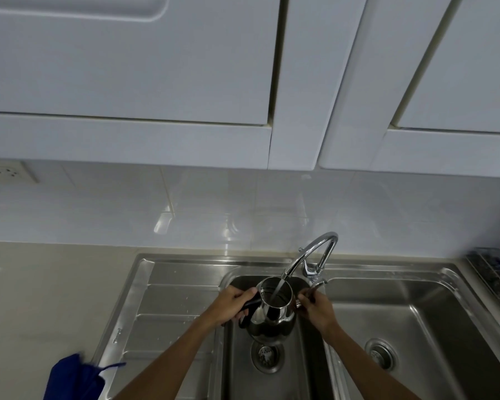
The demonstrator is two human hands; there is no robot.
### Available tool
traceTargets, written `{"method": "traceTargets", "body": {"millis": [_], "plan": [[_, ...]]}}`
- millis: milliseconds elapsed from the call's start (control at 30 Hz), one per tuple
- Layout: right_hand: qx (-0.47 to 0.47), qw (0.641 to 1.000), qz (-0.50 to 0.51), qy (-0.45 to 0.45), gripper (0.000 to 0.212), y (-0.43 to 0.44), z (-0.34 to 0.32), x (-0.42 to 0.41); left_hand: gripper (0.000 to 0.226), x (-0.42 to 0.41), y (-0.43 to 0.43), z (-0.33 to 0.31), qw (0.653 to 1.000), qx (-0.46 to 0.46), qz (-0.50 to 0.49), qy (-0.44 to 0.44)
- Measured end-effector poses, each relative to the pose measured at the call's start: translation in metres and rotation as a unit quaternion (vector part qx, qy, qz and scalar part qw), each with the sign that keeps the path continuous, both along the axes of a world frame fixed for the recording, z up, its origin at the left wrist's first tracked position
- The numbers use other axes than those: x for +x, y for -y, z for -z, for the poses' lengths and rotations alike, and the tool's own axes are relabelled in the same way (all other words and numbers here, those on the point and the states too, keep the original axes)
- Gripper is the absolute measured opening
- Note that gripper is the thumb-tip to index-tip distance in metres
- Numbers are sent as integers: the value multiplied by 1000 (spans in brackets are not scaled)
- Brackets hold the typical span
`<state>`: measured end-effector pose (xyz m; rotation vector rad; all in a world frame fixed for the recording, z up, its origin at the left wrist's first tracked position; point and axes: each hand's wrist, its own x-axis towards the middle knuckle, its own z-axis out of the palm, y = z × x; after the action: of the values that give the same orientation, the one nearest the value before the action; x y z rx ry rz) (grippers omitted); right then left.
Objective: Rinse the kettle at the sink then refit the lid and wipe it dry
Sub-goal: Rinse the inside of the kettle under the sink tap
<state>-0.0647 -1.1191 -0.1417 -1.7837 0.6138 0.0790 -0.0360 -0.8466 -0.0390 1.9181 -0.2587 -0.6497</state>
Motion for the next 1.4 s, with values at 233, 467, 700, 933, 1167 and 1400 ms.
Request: {"method": "traceTargets", "body": {"millis": [233,467,700,933,1167,1400], "plan": [[4,1000,2,-6,23,2,18,4,49,-1,-2,2,1000,3,-3,-11],[41,999,21,-1,15,-14,-19,-3,49,0,-3,3,1000,8,7,-10],[41,999,18,-1,18,-13,-17,1,48,3,-3,2,1000,7,8,-10],[42,999,15,6,17,-10,-9,6,49,2,-2,1,1000,9,7,-11],[-10,1000,-3,5,16,-3,9,7,51,1,-1,-1,1000,21,18,-1],[5,1000,14,-1,21,2,23,7,49,1,0,0,1000,20,23,-1]]}}
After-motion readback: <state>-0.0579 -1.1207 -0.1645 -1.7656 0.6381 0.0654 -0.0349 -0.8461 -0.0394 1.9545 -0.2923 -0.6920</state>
